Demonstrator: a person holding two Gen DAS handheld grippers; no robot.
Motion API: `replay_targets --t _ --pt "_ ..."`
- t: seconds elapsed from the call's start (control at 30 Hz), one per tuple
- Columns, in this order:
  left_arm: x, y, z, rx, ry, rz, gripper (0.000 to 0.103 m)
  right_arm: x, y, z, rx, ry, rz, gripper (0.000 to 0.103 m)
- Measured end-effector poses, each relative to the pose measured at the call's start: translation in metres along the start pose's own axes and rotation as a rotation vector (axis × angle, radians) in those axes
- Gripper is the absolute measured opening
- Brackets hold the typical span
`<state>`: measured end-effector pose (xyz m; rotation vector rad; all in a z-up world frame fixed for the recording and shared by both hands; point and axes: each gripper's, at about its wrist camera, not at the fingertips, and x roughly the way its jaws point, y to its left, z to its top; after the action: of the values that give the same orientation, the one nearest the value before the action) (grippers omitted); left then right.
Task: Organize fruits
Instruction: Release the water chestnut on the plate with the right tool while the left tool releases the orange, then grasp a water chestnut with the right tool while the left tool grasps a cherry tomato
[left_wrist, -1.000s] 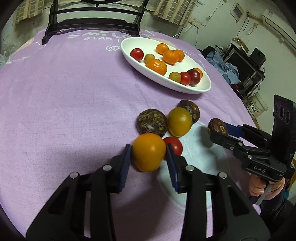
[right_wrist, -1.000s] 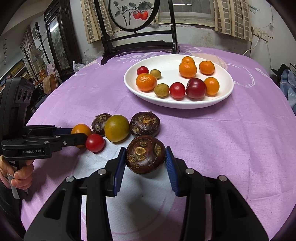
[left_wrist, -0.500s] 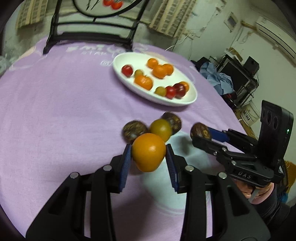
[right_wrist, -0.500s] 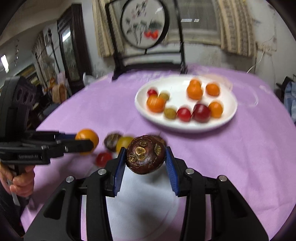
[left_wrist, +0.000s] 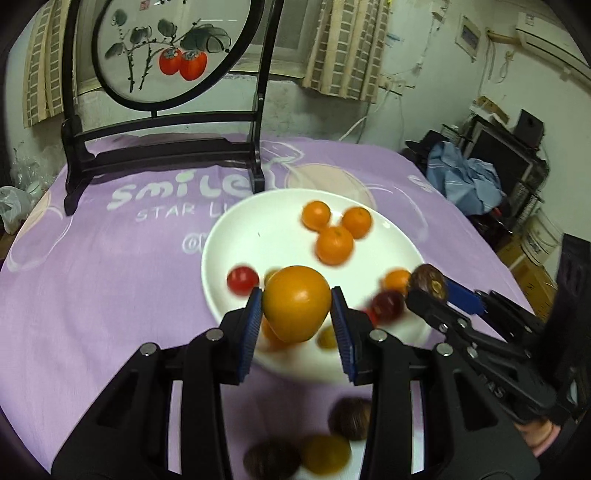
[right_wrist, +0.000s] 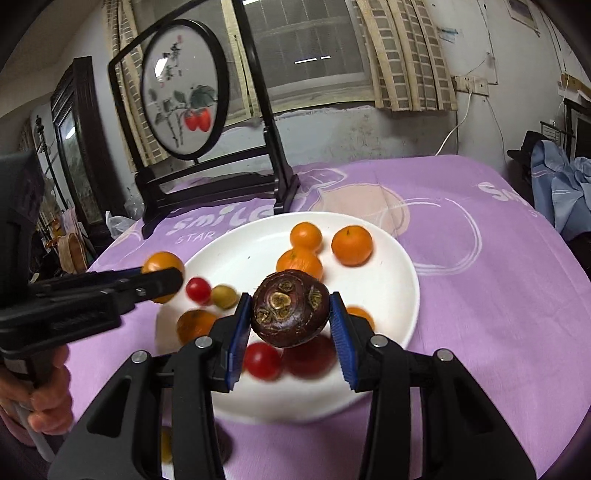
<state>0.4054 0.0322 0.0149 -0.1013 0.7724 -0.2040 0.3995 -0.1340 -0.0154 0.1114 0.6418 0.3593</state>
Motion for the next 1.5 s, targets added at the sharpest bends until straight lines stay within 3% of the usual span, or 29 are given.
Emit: replay_targets --t 0.37,0.5,0.57,0.77,0.9,1.03,1.2,1.33,1.5 --pt "0.068 0.01 0.022 -0.013 0.075 0.081 0.038 0.046 -0.011 0.012 -0.006 0.08 0.011 0.043" --pt "0.071 0.008 0.022 -0.005 0.081 0.096 0.042 0.038 -0.008 0.013 -0.015 0.072 0.004 0.052" --pt "0.06 0.007 0.024 -0.007 0.055 0.114 0.065 0.026 -0.002 0.016 -0.033 0.046 0.003 0.054" --pt "-0.01 0.011 0.016 0.009 -0.079 0.243 0.094 -0.012 0.026 0.002 -0.085 0.037 0.066 0.056" --pt "-0.057 0.023 -0.012 -0.039 -0.126 0.312 0.099 -0.026 0.05 -0.026 -0.165 0.085 0.09 0.056" --pt "-0.082 0.041 -0.054 -0.169 -0.114 0.266 0.1 -0.031 0.071 -0.061 -0.327 0.167 0.022 0.056" --pt "-0.08 0.059 -0.103 -0.247 -0.028 0.31 0.1 -0.033 0.076 -0.088 -0.426 0.266 0.06 0.056" --pt "-0.095 0.073 -0.113 -0.307 -0.059 0.342 0.1 -0.021 0.076 -0.09 -0.43 0.294 0.065 0.056" --pt "-0.102 0.081 -0.113 -0.361 -0.081 0.309 0.1 -0.008 0.073 -0.086 -0.409 0.314 0.091 0.056"
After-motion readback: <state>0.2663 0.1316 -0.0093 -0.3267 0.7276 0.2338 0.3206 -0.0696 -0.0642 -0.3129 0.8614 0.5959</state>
